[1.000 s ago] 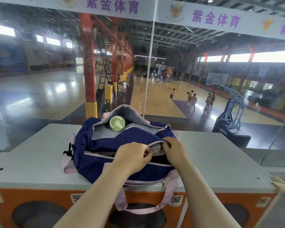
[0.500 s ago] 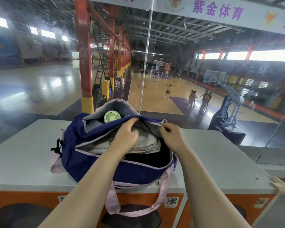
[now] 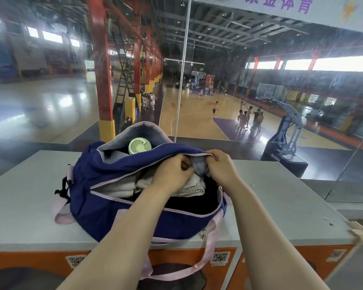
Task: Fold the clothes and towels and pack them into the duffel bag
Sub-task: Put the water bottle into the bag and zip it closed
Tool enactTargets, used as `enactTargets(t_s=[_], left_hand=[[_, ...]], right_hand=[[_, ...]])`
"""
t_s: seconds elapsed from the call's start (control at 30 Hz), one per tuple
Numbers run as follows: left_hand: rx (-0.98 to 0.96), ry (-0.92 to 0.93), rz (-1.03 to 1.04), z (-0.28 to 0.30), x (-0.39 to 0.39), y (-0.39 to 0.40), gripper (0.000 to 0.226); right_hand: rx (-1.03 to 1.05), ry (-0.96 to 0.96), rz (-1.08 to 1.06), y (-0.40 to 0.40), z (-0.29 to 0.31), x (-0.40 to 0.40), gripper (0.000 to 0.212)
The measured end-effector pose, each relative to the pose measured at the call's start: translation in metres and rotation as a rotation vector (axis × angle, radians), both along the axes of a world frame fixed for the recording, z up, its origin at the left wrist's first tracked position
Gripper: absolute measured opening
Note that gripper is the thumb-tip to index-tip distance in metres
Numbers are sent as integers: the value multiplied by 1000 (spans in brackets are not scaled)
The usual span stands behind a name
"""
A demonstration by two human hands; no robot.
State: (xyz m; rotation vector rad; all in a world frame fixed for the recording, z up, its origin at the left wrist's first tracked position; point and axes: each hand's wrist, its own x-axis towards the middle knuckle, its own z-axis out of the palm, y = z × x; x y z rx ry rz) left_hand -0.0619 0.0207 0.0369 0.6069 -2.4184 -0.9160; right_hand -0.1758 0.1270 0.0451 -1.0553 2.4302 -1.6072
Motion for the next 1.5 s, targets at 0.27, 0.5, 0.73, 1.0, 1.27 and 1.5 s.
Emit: enactTargets(t_s=[0.27,0.5,0.73,1.0,1.27,1.5], left_hand=[[-159,-116,-112,-16,-16,22,26],[-74,-135,-69,-30,-19,24,28],[-62,-25,67,-40,-23,30,24],[-188,1,170,-43,-29,36,29],[-157,114,158,-49,-27,31,24],[-239,118,96,-52,-23,21,18]], right_hand=[[494,322,56,21,-21,-4,16],[383,318,-139,18,-32,-3,26],[260,168,-62,19,-32,-2,25],[237,166,29,28,-30,5,30],[202,141,30,21,-39,1,18],[254,231,-8,20,-46,-1,28]])
